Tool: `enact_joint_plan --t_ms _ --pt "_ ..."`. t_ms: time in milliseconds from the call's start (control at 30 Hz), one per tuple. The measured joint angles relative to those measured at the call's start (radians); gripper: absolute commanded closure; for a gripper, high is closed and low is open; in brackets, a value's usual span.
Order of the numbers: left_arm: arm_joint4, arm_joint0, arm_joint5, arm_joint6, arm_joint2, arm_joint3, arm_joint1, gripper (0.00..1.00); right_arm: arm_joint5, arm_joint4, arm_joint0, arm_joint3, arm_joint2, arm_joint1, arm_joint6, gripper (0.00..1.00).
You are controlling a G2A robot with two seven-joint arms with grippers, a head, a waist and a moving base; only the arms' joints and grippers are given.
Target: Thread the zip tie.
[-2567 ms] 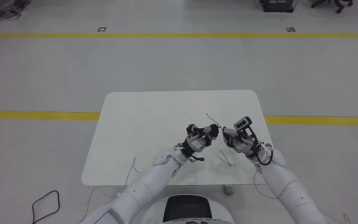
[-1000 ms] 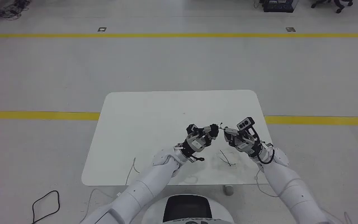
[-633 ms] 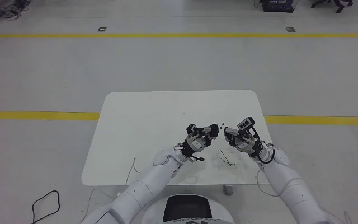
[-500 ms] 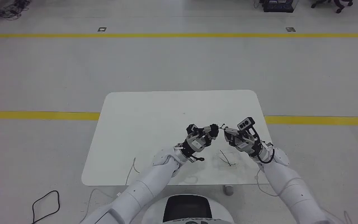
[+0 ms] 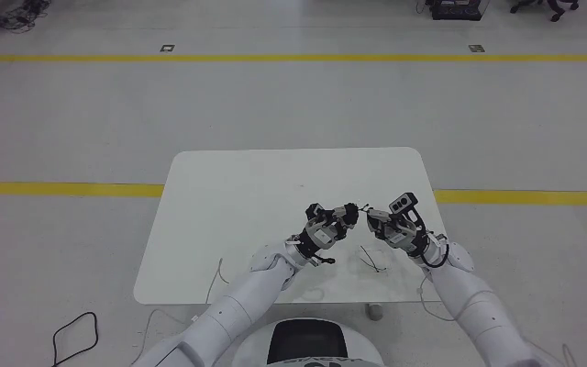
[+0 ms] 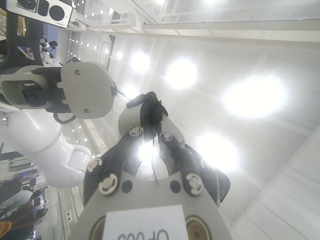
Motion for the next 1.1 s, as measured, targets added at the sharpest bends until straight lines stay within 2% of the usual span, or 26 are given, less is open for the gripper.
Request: enact_joint_plan --t_ms 1100 --pt "0.000 0.000 0.000 0.000 0.000 0.000 0.000 1.00 -0.007 -0.022 0.019 0.062 0.008 -0.018 0.000 1.00"
